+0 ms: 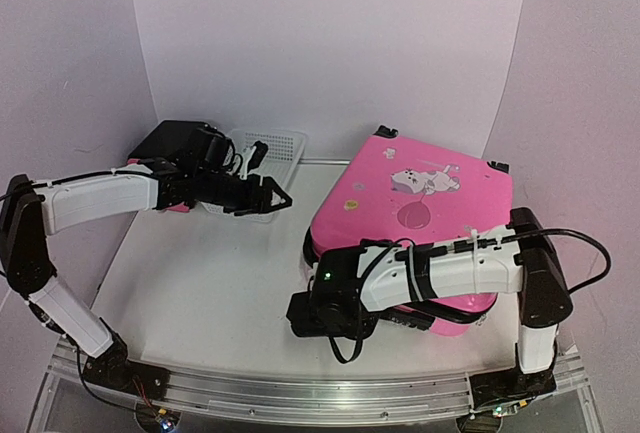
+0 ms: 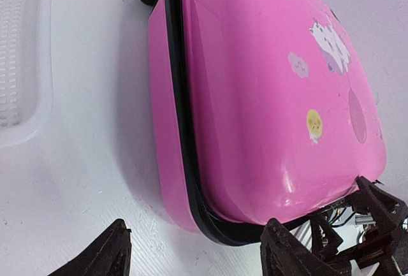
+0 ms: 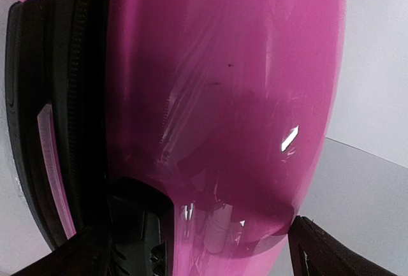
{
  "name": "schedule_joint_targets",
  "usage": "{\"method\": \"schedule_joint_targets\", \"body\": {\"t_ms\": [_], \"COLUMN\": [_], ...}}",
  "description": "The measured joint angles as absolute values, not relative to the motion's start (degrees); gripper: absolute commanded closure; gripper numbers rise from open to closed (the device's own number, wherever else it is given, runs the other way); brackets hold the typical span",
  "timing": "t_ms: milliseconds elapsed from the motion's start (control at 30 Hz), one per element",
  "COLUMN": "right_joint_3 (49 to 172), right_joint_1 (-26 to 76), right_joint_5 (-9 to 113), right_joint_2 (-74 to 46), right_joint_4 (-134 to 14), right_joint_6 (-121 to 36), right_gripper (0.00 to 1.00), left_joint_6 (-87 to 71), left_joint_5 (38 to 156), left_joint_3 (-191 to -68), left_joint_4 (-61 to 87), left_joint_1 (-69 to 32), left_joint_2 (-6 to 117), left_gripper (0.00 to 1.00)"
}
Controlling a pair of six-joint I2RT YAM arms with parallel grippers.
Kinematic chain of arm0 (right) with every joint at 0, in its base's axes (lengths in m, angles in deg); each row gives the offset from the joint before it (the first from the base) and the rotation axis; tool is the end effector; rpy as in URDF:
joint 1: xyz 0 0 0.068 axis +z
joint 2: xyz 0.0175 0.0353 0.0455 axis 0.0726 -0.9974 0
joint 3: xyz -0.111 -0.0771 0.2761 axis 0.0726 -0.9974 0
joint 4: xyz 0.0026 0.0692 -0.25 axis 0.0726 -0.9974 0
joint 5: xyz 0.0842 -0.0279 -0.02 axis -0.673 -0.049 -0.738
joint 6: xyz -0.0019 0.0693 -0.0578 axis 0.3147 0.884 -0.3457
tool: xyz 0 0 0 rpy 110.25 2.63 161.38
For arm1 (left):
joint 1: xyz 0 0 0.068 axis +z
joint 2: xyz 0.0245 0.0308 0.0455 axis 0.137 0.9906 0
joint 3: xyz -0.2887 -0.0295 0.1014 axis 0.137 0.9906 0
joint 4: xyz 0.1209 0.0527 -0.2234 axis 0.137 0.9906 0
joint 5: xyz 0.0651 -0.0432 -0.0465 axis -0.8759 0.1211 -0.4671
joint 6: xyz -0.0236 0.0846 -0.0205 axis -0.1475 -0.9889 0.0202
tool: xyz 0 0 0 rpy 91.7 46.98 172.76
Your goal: Open, take out, and arrange the luggage
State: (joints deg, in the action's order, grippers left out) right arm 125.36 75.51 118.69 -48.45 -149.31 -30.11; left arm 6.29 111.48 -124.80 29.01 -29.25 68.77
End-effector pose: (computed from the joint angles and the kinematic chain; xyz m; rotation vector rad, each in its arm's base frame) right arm 0.1305 0.3284 0.2302 -1.4207 1.8490 -1.2487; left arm 0.2857 -0.2554 0.2962 0.4768 2.2787 -1.0228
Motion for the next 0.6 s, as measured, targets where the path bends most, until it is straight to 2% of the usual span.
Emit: {"method": "schedule_joint_targets", "body": {"t_ms": [233,600], "right_joint_3": [125.8,124.7], "right_joint_1": [76.3,77.5], "right_joint_5": [117.3,116.4], "right_joint_2": [-48.5,-48.4], "right_joint_4": [-148.6,-145.0], "right_joint_6": [-31.2,-32.1], "right_gripper": [0.02,0.02], "left_joint_6": [6.9,7.9], "left_joint_5": [112.3,112.5], "left_joint_3": [-119.5,-119.3], "left_joint_4": [30.4,31.1], "left_joint_1": [-29.3,-29.3], "left_joint_2": [66.5,64.8], "left_gripper": [0.26,0.23]}}
